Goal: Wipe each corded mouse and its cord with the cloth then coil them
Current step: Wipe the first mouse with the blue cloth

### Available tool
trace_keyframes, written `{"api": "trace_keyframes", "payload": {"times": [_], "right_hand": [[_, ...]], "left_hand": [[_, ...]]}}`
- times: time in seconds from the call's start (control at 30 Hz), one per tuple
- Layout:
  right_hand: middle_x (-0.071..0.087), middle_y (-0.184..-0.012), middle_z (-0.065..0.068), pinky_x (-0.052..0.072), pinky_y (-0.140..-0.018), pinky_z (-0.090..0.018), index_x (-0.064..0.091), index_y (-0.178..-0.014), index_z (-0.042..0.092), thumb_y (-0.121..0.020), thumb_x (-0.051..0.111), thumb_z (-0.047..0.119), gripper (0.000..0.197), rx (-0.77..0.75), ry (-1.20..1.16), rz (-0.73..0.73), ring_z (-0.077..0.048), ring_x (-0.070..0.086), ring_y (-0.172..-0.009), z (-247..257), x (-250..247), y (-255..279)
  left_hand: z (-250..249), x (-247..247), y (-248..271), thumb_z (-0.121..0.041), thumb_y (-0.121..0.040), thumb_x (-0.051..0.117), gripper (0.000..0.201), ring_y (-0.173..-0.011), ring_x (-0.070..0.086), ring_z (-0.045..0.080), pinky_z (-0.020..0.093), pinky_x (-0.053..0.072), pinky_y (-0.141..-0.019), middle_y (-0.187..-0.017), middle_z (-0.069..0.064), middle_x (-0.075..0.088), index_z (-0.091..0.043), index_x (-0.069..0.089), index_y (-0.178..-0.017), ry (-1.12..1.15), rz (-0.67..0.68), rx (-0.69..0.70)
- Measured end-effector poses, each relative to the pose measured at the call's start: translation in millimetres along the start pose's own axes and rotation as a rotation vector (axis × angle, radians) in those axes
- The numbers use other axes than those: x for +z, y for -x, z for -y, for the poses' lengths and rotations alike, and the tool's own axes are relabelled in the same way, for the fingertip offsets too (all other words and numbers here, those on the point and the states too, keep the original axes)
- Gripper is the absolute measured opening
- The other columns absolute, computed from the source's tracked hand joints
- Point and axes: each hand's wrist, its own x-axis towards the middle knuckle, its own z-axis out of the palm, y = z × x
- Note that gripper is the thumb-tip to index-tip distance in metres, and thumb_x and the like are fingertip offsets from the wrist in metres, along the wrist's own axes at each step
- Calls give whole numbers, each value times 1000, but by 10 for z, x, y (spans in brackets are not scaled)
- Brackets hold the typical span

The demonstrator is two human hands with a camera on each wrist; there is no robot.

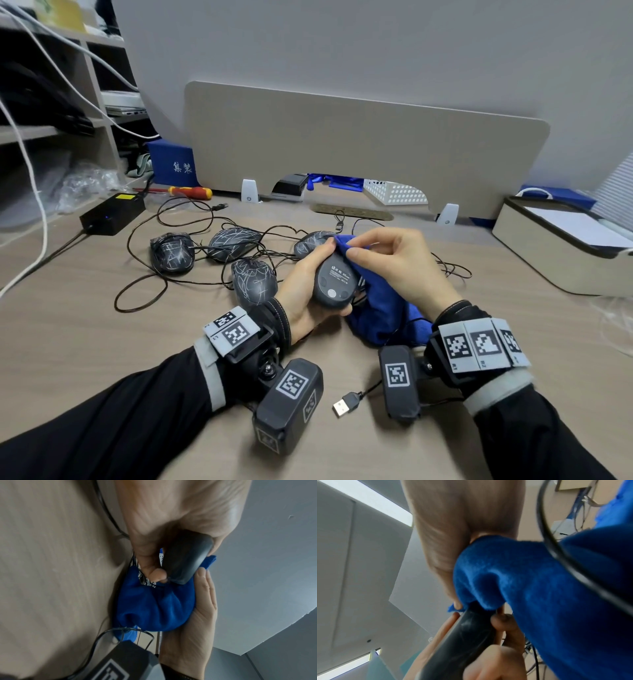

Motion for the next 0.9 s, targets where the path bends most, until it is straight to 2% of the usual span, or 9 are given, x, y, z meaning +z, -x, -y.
{"api": "trace_keyframes", "payload": {"times": [0.17, 0.27, 0.33, 0.37, 0.53, 0.63, 0.73, 0.8, 0.9], "right_hand": [[71, -70, -3, 51, -68, -26, 72, -76, 22, -88, 72, 4, 21, -39, 15, -122, -8, 60, -65, -40, -8, -28], [74, -79, -19, 52, -72, -31, 73, -78, 20, -87, 73, 2, 20, -27, 18, 131, -13, 63, -70, 19, 38, 30], [74, -77, -19, 53, -71, -32, 75, -77, 20, -86, 74, 2, 20, -9, 25, 321, -15, 65, -70, 65, 76, 69], [74, -75, -16, 53, -71, -32, 75, -78, 20, -85, 75, 3, 18, -2, 30, 362, -15, 65, -69, 78, 81, 74], [70, -64, -7, 49, -64, -27, 75, -76, 18, -84, 75, 2, 18, 11, 68, 220, -12, 59, -60, 36, 29, 34], [66, -58, 0, 48, -58, -19, 74, -77, 14, -84, 75, 0, 15, 31, 70, 326, -9, 59, -54, 70, 25, 63], [63, -56, 1, 47, -58, -22, 75, -81, 10, -85, 75, 2, 9, 18, 83, 345, -11, 58, -54, 93, 29, 62], [58, -54, 5, 44, -58, -22, 73, -84, 12, -85, 75, 4, 9, 4, 108, 353, -9, 54, -53, 83, 29, 56], [53, -59, 2, 42, -64, -25, 66, -88, 20, -81, 80, 8, 21, -15, 148, 435, -13, 48, -59, 69, 35, 63]], "left_hand": [[-5, 26, 10, -48, -95, 53, 35, -59, 57, 20, 24, 36, -49, -74, 6, 63, -16, 65, -101, 4, -9, -20], [-17, -13, -17, -46, -97, 51, 36, -63, 60, 21, 29, 47, -52, -77, 7, 65, -13, 66, -100, 89, -34, -25], [-29, -49, -36, -44, -97, 50, 41, -69, 67, 23, 34, 54, -65, -83, 11, 70, -7, 67, -96, 175, -50, -54], [-35, -60, -44, -43, -97, 50, 42, -69, 69, 23, 33, 57, -65, -83, 12, 71, -4, 67, -95, 209, -59, -68], [-31, -60, -71, -43, -98, 49, 39, -61, 68, 20, 25, 51, -48, -80, 9, 73, -9, 66, -98, 225, -110, -82], [-24, -77, -76, -44, -97, 51, 41, -67, 70, 22, 31, 56, -58, -83, 10, 73, -8, 65, -111, 246, -131, -85], [-20, -103, -100, -44, -97, 52, 46, -68, 71, 23, 33, 58, -56, -85, 12, 72, -6, 61, -123, 272, -134, -76], [-16, -113, -108, -44, -96, 52, 49, -69, 71, 25, 35, 59, -56, -87, 14, 71, -5, 60, -124, 288, -135, -82], [-30, -117, -86, -44, -95, 54, 51, -82, 69, 29, 38, 61, -68, -100, 19, 68, -1, 61, -120, 336, -100, -126]]}}
